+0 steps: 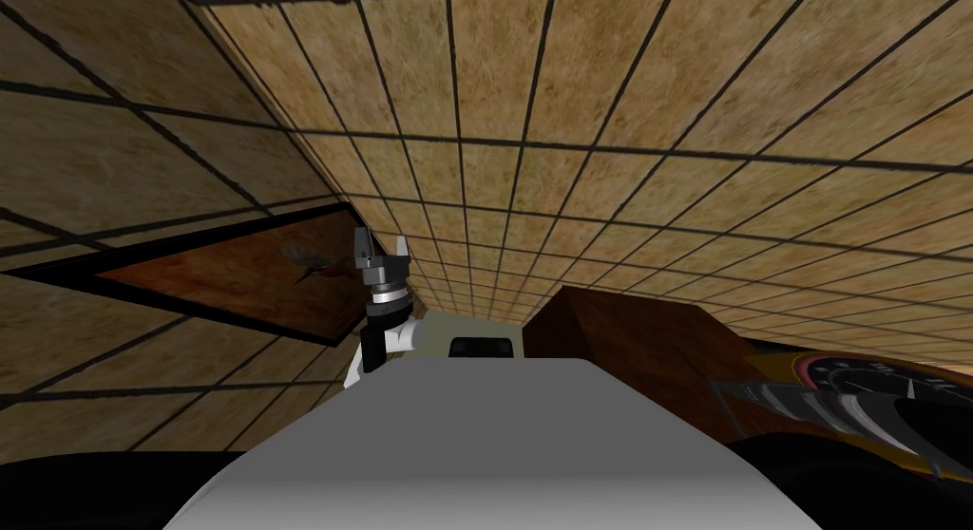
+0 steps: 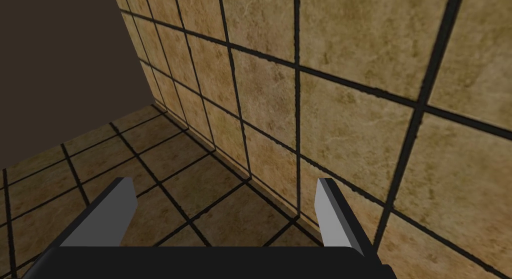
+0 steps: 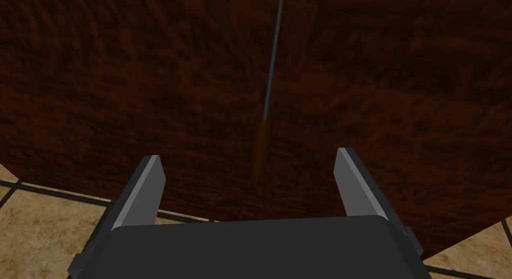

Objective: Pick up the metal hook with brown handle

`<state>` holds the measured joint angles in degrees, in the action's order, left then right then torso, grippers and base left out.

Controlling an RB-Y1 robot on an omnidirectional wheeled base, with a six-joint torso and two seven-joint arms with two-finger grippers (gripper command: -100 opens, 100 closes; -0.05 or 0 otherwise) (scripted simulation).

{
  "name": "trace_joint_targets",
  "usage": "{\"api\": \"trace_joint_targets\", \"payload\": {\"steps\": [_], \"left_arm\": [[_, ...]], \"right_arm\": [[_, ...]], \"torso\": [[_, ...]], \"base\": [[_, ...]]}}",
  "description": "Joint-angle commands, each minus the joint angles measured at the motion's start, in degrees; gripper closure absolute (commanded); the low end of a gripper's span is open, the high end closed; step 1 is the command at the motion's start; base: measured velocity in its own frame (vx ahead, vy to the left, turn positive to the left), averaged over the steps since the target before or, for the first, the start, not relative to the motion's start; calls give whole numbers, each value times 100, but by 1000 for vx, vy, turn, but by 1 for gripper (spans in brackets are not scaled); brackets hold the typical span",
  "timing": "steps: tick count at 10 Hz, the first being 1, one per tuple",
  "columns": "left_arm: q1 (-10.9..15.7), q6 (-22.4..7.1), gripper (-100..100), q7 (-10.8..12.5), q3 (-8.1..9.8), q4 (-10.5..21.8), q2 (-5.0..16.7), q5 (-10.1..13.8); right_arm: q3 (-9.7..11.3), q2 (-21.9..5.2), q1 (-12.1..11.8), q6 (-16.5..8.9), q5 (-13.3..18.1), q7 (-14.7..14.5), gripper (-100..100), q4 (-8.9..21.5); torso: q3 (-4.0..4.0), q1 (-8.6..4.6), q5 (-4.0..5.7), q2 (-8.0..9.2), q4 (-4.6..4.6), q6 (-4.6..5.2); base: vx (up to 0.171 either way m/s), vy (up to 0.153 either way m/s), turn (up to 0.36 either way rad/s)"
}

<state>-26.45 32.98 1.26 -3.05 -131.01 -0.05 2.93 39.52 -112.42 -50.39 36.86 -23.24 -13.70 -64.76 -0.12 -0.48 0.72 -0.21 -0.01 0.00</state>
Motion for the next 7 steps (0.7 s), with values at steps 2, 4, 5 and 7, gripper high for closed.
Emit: {"api": "trace_joint_targets", "payload": {"steps": [2, 4, 5, 7], "left_arm": [[0, 0, 0, 0, 0, 0, 0, 0], [0, 0, 0, 0, 0, 0, 0, 0], [1, 0, 0, 0, 0, 0, 0, 0], [2, 0, 0, 0, 0, 0, 0, 0]], "right_arm": [[4, -278, 109, 204, -142, -106, -100, 44], [-86, -178, 64, 44, -212, -83, -100, -164], [-96, -106, 0, -48, -247, -68, -100, -256], [-114, 101, -187, -307, -340, -28, -100, -503]], "torso": [[-2, 2, -1, -4, 0, 0], [-4, -3, 0, -7, -2, -1], [6, -13, 4, 13, 2, -4], [30, -23, 8, 51, 12, 4]], "base": [[80, 2, -23], [34, -21, 89], [-54, -57, 147], [-93, -34, 88]]}}
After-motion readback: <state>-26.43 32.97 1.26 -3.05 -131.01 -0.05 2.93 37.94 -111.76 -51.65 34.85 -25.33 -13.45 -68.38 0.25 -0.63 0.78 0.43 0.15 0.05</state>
